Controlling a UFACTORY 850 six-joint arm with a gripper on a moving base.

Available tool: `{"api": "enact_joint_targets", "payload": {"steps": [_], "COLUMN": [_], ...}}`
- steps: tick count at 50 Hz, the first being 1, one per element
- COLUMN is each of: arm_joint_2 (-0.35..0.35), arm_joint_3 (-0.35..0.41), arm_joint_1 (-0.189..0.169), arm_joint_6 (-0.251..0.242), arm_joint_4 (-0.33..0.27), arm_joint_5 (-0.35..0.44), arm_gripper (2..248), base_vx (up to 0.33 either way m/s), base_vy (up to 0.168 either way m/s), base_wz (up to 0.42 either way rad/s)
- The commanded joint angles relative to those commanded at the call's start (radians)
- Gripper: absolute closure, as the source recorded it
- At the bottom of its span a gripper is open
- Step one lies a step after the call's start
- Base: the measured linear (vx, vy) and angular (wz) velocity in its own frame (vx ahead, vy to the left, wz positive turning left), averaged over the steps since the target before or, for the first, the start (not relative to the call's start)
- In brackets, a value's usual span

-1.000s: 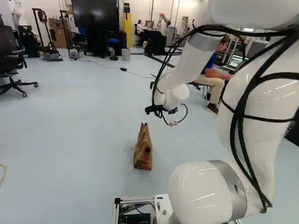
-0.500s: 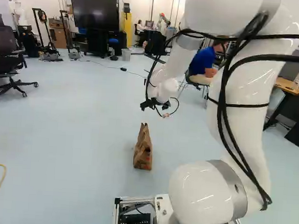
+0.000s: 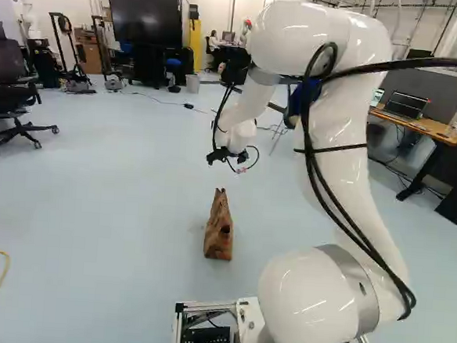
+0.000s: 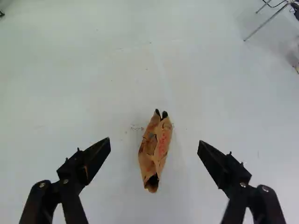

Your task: Pick up the grocery bag from the ground

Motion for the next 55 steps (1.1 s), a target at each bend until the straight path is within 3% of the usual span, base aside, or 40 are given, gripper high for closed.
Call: {"api": "enact_joint_targets", "payload": {"steps": [9,55], "arm_joint_2": [-0.077,-0.359], "arm_joint_3": [-0.062,-0.227], "arm_joint_1": [0.004,0.005], "arm_joint_6": [0.0,0.0], "arm_joint_4": [0.0,0.0], "arm_joint_5": [0.0,0.0], "arm_gripper": [3,3], "base_vx": [0.0,0.0], "base_vy": [0.0,0.0], "base_wz": [0.0,0.0]}}
